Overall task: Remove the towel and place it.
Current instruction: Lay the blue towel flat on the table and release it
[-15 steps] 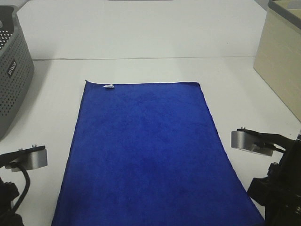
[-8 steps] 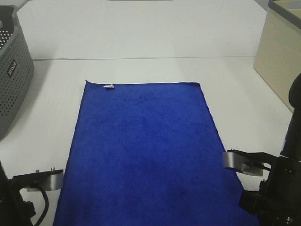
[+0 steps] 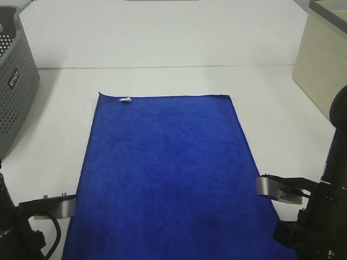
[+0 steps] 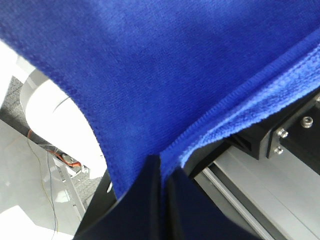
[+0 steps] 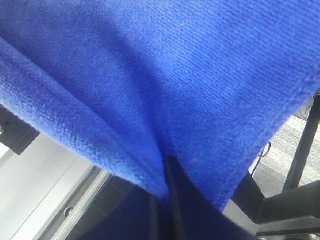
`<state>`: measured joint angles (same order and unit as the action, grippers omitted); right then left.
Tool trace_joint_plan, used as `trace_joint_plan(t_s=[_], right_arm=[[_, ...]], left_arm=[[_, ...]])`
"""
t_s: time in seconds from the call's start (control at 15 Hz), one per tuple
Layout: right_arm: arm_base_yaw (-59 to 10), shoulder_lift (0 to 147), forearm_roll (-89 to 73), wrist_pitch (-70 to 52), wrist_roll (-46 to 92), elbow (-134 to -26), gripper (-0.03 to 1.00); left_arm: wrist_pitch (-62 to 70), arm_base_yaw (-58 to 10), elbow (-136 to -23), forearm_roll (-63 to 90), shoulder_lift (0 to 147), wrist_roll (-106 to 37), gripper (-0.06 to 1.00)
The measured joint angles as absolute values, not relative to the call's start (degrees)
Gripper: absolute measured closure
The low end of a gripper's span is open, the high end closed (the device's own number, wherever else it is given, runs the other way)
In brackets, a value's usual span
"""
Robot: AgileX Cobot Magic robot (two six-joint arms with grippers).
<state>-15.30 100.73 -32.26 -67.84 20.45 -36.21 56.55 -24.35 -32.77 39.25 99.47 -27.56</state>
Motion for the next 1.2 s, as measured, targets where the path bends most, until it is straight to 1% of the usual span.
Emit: trace_joint_plan(t_s=[0.13,0.2,0.27,0.4,0.47,0.53,0.67,0.73,0.8,0.87,1.0,1.2], right_arm=[[-15.3,100.7,-32.1,-67.8,20.5,-36.2,0.95],[-15.3,100.7,-31.5,-67.8,20.5,-36.2,0.95],[-15.2,100.7,-30.4,-67.8,20.5,-36.2,0.94],[-14.9,100.7,-29.6,-67.9,20.5,-36.1,0.89],[-14.8,100.7,-29.2,-67.8,20.5,-36.1,0.76],[-14.8,100.7,-29.2,-67.6,20.5,-36.1,0.66],[-14.8,100.7,-29.2,-67.2,19.8,-36.1,0.44],[-14.8,100.7,-29.2,-67.2,19.8,-36.1,0.44],[-14.8,100.7,-29.2,-67.2,19.3,-36.1,0.34],[-14.8,100.7,-29.2,-67.2,19.0,-36.1,0.27],[-14.8,100.7,-29.2,-67.8,19.0,-36.1,0.23],[-14.8,100.8,-29.2,-69.2,18.9,-38.5,0.22]], left_arm=[[57.6,-24.4,-32.8,39.5,99.5,-27.5,0.94],[57.8,-24.4,-33.1,39.4,99.5,-27.4,0.91],[57.8,-24.4,-33.3,39.2,99.5,-27.3,0.87],[57.8,-24.4,-33.3,38.9,99.5,-27.3,0.78],[57.8,-24.4,-33.3,38.3,99.5,-27.3,0.68],[57.8,-24.4,-33.3,38.0,99.5,-27.3,0.63],[58.0,-24.4,-33.3,38.0,99.5,-27.3,0.53],[58.0,-24.4,-33.3,38.0,99.5,-27.3,0.53],[58.0,-24.4,-33.3,38.2,99.5,-27.1,0.47],[58.0,-24.4,-33.3,38.6,99.5,-27.1,0.4],[57.9,-24.4,-33.3,39.5,99.5,-27.0,0.24],[59.1,-24.4,-34.3,39.8,99.5,-27.0,0.22]])
